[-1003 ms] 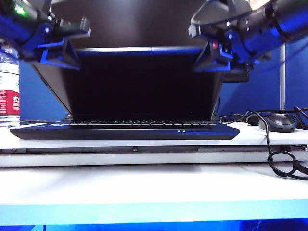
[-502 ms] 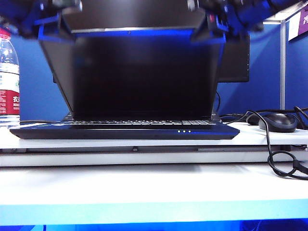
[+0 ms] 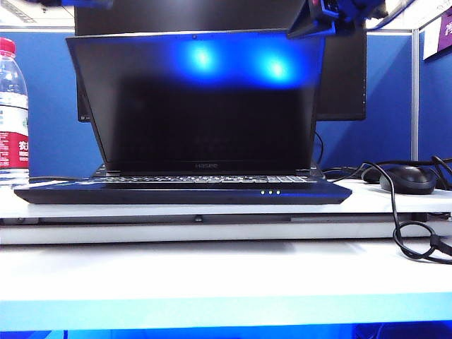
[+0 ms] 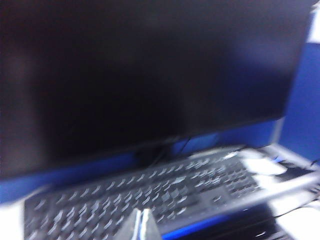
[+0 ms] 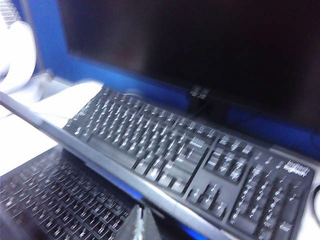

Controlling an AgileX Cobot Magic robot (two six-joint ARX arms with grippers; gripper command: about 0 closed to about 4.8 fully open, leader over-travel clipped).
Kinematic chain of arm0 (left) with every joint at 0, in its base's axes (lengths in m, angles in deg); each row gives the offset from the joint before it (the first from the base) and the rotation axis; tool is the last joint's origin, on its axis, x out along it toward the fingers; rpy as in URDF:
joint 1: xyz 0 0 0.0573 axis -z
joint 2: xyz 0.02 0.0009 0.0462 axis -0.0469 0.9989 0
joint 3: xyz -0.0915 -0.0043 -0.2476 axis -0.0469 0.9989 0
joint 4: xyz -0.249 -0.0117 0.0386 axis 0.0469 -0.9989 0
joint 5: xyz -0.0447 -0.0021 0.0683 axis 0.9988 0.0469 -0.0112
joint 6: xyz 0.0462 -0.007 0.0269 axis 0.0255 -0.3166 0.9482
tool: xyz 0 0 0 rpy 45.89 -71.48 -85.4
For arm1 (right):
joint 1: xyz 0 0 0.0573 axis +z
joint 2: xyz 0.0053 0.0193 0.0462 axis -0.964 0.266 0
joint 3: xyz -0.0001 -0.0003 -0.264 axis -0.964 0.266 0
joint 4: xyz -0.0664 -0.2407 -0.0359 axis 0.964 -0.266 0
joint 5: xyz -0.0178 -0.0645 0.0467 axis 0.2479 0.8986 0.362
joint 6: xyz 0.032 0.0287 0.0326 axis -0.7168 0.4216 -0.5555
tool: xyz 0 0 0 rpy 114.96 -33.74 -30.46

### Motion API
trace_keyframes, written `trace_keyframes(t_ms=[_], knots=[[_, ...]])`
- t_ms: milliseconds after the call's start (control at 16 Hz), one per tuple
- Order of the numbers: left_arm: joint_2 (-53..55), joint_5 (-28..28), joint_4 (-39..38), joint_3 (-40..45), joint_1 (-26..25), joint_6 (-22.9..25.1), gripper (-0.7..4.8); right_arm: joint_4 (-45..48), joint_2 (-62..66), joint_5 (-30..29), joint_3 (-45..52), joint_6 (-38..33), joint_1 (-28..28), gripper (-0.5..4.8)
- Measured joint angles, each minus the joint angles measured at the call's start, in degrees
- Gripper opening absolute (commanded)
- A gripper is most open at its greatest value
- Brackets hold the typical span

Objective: Open the lid of the black laptop.

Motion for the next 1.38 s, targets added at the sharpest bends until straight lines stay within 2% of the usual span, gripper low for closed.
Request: trace_keyframes(t_ms=[251, 502, 690, 878, 1379], knots=[[-0.02, 5.97, -7.72, -2.91, 0.02, -0.83, 0.23, -0.07, 0.74, -1.75, -0.72, 0.61, -1.29, -0.01], [1.03, 6.54, -14.34, -3.08, 0.0, -0.7, 0.25, -0.02, 0.74, -1.79, -0.74, 0.61, -1.29, -0.01], [3.13, 2.71, -14.58, -3.06, 0.0, 0.11, 0.25, 0.0, 0.74, -1.79, -0.74, 0.61, -1.29, -0.01], [5.42, -0.52, -11.08, -3.13, -0.04, 1.07, 0.25, 0.02, 0.74, -1.81, -0.74, 0.61, -1.29, -0.01], [7.8, -2.21, -5.9, -3.26, 0.0, 1.6, 0.25, 0.17, 0.76, -1.79, -0.74, 0.72, -1.31, -0.01]])
